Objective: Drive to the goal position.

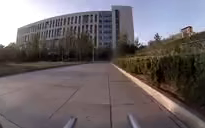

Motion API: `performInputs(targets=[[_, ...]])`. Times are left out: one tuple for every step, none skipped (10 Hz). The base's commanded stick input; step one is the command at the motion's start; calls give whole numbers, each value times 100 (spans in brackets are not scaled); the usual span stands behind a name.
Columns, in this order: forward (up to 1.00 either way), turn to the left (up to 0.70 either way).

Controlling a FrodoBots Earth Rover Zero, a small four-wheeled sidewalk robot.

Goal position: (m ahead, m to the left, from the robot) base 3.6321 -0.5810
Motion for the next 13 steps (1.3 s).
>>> performInputs(targets=[[70,0],[70,0],[70,0],[70,0],[70,0],[70,0],[70,0],[70,-14],[70,-14],[70,-14],[70,-14],[70,-14],[70,-14]])
